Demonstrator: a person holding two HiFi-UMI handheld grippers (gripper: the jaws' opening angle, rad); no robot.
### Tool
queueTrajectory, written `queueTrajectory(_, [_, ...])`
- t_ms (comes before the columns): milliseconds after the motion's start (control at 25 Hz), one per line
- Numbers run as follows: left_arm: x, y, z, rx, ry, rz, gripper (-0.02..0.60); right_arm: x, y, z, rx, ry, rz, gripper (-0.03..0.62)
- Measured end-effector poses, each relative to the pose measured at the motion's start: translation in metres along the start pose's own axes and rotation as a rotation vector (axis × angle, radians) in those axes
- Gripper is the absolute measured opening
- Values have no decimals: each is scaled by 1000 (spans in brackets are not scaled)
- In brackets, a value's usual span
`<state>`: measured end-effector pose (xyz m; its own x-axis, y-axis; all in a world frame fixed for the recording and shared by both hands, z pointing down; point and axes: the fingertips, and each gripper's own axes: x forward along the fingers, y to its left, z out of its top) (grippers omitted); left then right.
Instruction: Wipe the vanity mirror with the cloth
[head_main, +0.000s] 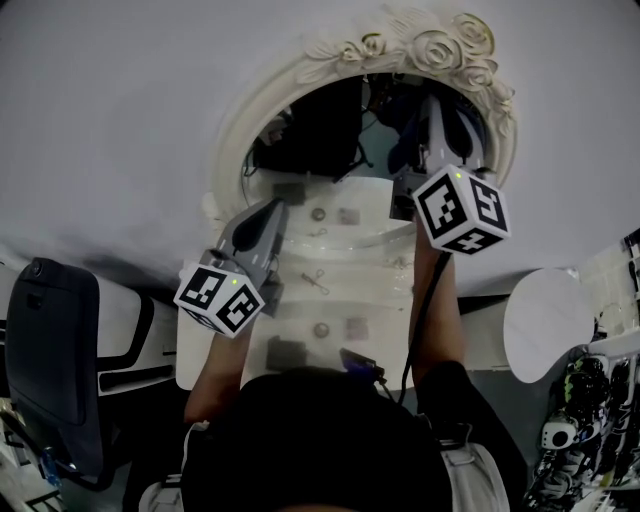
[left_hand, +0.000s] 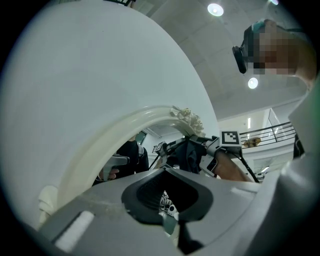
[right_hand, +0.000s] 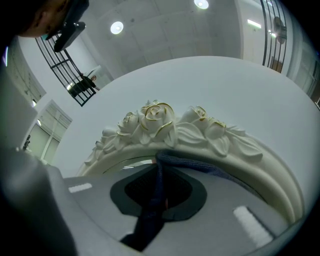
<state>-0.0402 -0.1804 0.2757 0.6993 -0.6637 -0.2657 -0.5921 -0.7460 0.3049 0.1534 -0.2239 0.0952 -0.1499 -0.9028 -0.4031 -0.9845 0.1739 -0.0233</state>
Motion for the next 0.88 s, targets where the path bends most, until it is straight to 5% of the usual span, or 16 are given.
queueTrajectory(880, [-27,30,7,-24,-17,45,2,22,98,-25,-78,-4,126,40])
